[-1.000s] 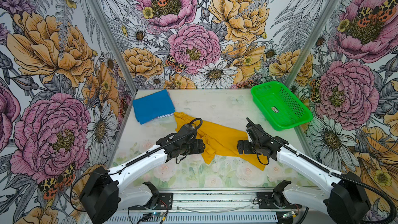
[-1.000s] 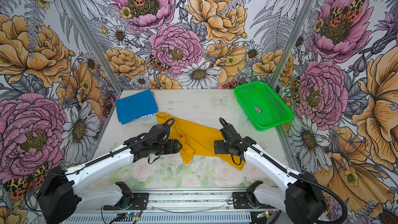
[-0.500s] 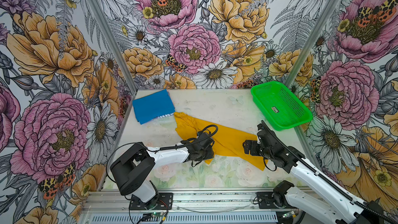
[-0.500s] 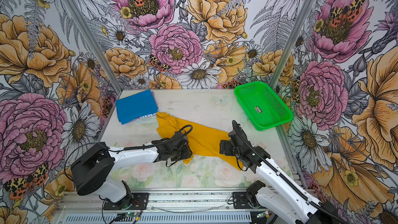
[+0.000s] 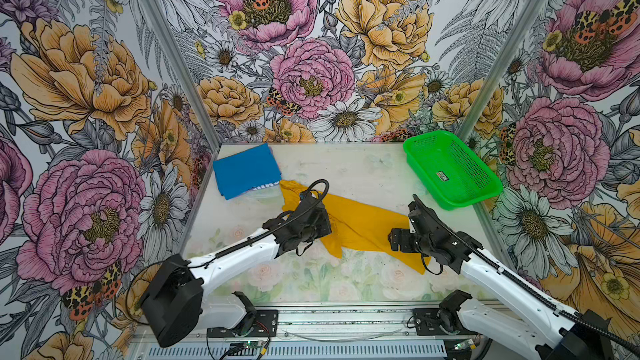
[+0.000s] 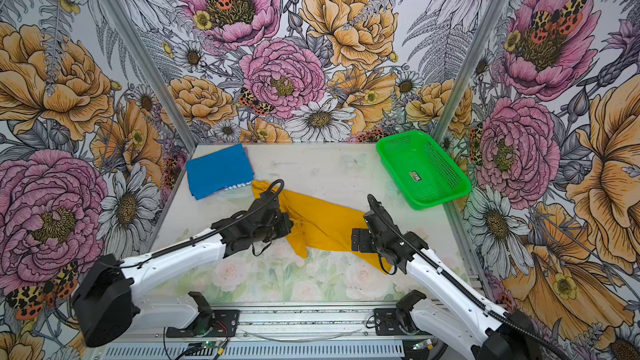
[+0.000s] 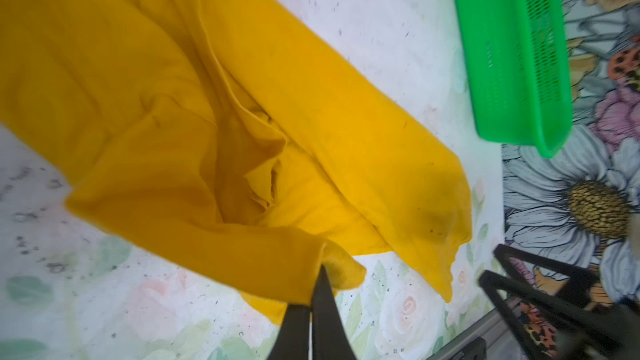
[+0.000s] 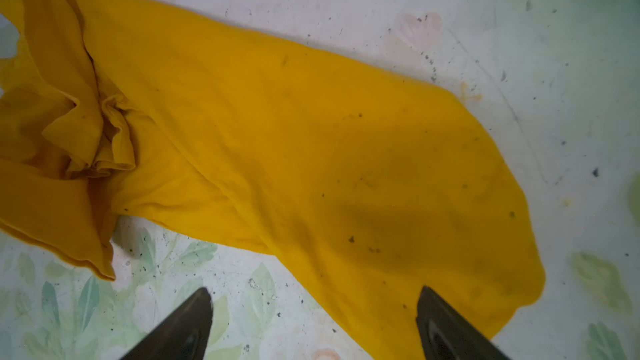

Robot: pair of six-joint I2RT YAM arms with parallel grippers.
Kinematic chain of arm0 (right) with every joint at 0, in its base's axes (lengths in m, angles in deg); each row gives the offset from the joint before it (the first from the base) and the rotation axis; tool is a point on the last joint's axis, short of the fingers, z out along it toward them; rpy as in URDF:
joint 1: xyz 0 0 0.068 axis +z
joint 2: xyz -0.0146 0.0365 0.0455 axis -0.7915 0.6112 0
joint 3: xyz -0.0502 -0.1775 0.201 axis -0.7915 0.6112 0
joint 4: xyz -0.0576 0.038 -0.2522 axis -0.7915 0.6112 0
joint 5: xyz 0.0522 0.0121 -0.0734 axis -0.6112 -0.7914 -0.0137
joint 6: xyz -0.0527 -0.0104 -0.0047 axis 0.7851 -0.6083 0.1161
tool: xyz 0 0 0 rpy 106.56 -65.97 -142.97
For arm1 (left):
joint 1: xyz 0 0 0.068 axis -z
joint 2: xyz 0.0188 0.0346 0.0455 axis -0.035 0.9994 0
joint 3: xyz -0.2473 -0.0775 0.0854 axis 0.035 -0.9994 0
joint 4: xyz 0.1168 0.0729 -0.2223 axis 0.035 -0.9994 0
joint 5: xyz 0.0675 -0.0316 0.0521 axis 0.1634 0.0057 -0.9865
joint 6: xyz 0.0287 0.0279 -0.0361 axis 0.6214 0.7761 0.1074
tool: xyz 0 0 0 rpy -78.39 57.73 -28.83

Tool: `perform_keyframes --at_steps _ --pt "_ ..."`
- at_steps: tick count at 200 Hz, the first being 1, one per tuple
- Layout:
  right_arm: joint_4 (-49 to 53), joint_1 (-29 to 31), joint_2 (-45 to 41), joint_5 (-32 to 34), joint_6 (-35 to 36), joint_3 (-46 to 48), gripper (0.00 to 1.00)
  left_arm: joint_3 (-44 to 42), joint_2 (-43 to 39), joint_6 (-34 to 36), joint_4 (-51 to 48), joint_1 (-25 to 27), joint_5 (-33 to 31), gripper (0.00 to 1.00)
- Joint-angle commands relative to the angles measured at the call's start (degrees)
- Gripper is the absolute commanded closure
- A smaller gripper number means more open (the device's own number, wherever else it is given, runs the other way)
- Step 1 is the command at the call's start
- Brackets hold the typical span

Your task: Fold and stack the t-shirts

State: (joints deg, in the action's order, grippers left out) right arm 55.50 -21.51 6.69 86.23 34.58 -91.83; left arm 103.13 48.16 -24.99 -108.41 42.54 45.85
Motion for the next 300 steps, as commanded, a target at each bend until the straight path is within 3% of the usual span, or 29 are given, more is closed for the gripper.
perform_keyframes --at_steps 1,19,46,79,105,111,130,138,172,199,202,212,222,228,242,257,300 --pt "-0.8 1.7 4.8 -2.1 2.0 -1.8 0.07 -1.1 -10.4 5.6 -11.5 -7.4 -1.3 1.0" --pt "-0.7 3.5 9.9 -0.5 2.0 -3.5 0.07 -2.2 -19.1 8.3 -17.6 -15.5 -0.8 1.0" --pt "-0.4 6.2 17.3 0.9 -0.2 -5.5 0.11 -4.1 -24.4 12.6 -19.3 -27.0 9.0 1.0" --pt "1.1 10.2 23.4 6.5 -4.5 -6.6 0.17 -5.5 -25.5 13.9 -19.4 -30.8 11.2 1.0" --pt "1.2 13.0 25.4 6.3 -4.9 -8.2 0.23 -5.1 -24.5 14.7 -18.9 -32.0 12.3 1.0" --pt "1.3 13.6 25.2 6.6 -5.4 -8.5 0.33 -5.2 -24.4 14.7 -18.6 -32.4 12.8 1.0" --pt "3.3 14.3 23.7 7.3 -6.5 -9.6 0.9 -5.2 -24.4 14.9 -18.6 -33.6 13.1 1.0" --pt "5.1 14.4 22.2 7.3 -6.3 -10.7 1.0 -5.1 -24.7 14.9 -18.6 -34.4 13.1 1.0" --pt "14.4 11.7 14.5 4.6 -0.8 -17.5 1.0 -4.8 -27.0 14.8 -19.0 -38.3 12.3 1.0" --pt "14.2 -4.6 16.2 -2.6 10.2 -23.9 1.0 -3.1 -26.8 16.5 -19.1 -41.1 11.8 1.0" --pt "14.0 -6.5 17.0 -2.7 10.9 -24.8 0.97 -2.9 -26.9 16.7 -19.2 -41.5 11.8 1.0" --pt "13.0 -14.2 21.2 -2.3 12.4 -29.4 0.64 -2.4 -26.9 17.4 -19.5 -42.9 12.1 1.0" --pt "12.6 -20.0 26.0 1.1 12.4 -34.7 0.38 -2.0 -26.8 18.0 -19.6 -44.3 13.1 1.0" --pt "13.0 -21.2 28.9 2.8 12.6 -37.8 0.3 -1.9 -26.7 18.1 -19.6 -45.0 13.9 1.0" --pt "13.6 -21.4 31.7 1.0 13.6 -42.1 0.24 -1.9 -26.3 18.5 -19.6 -45.4 15.2 1.0" --pt "12.3 -19.8 30.7 -0.8 13.6 -40.3 0.15 -2.1 -26.1 18.6 -19.5 -45.4 16.2 1.0" --pt "9.3 -14.9 29.2 -2.4 14.5 -29.6 0.14 -2.3 -25.7 19.0 -18.6 -45.4 17.2 1.0"
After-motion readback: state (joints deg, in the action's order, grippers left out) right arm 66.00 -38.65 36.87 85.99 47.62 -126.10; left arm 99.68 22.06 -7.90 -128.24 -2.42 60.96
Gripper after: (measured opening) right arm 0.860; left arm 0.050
